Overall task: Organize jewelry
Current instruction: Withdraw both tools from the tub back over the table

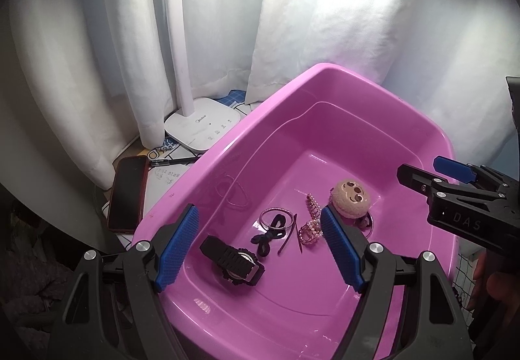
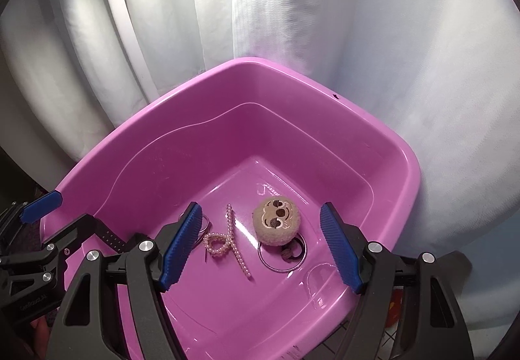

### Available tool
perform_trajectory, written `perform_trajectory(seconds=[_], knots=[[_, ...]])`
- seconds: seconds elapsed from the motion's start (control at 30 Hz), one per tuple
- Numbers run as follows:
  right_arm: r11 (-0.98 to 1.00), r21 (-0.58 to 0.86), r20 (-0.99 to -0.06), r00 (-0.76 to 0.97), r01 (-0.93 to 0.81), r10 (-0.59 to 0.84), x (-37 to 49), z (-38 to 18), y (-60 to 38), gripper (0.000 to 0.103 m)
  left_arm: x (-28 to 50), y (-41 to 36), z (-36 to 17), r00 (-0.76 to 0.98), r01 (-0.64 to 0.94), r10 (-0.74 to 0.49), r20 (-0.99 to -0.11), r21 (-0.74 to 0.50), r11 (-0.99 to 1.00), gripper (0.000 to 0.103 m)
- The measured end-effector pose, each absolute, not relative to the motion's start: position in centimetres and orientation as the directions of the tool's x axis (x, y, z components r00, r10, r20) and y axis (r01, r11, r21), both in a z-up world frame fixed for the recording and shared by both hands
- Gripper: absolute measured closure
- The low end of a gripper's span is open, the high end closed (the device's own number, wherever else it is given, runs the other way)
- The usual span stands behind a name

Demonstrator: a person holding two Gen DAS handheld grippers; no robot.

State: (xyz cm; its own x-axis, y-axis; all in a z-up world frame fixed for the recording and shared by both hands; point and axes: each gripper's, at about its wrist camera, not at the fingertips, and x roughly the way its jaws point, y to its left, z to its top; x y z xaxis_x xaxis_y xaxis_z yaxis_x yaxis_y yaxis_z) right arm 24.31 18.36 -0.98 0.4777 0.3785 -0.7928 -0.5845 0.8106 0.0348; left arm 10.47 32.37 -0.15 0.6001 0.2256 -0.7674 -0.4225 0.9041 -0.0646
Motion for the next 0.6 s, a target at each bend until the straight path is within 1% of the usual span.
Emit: perform_trajectory(seconds=[0.6], knots=[[0.809,0.031,-0.761,0.511,-0.587,0.400,21.0,1.0,16.4,0.031,7.2,30.7,1.4,0.628,-0.428,0.255,-0.735,-0.053,0.902,0.027]])
